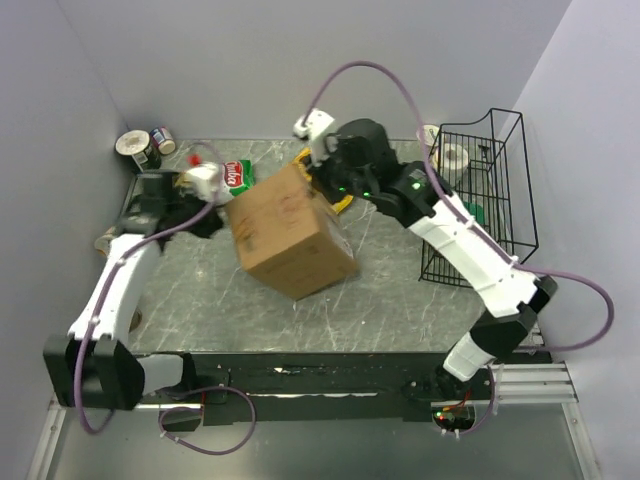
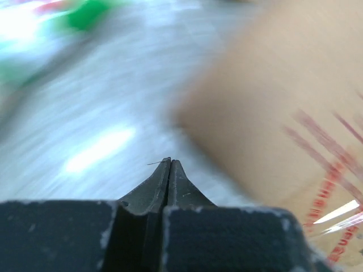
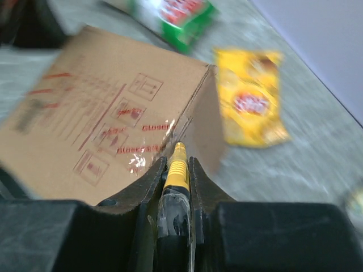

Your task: Unpack the express box

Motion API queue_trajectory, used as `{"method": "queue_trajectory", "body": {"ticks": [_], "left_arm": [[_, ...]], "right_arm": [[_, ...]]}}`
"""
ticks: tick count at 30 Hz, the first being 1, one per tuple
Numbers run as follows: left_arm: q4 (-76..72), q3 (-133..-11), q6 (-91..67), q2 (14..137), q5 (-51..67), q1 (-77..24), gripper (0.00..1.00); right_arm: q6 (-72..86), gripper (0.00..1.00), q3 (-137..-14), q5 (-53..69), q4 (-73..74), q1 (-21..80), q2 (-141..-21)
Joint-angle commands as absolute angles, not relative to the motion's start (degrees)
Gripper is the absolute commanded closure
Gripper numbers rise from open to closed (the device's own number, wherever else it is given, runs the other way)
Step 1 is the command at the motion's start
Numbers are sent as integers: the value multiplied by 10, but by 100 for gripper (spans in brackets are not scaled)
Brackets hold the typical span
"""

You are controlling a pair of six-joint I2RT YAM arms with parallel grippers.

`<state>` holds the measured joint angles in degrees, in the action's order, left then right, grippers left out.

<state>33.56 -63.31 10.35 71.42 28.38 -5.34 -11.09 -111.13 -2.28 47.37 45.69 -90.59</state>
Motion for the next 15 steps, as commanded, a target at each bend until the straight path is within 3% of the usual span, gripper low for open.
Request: {"method": "queue_trajectory", "body": {"ticks": [1, 3, 5, 11, 15], "left_arm": [[411, -640, 148, 627, 147, 110, 99], [420, -650, 152, 598, 138, 186, 98], [452, -662, 189, 577, 183, 213, 86], [529, -710, 175, 574, 326, 212, 70], [541, -680, 121, 577, 299, 206, 67]], "right_arm": [[-73, 100, -1200, 47, 477, 526, -973], [-67, 100, -1223, 40, 475, 539, -990], [-62, 100, -1233, 34, 469, 546, -1003], [-74, 100, -1187, -35, 447, 503, -970], [-60, 100, -1129, -48, 444, 434, -950]]}}
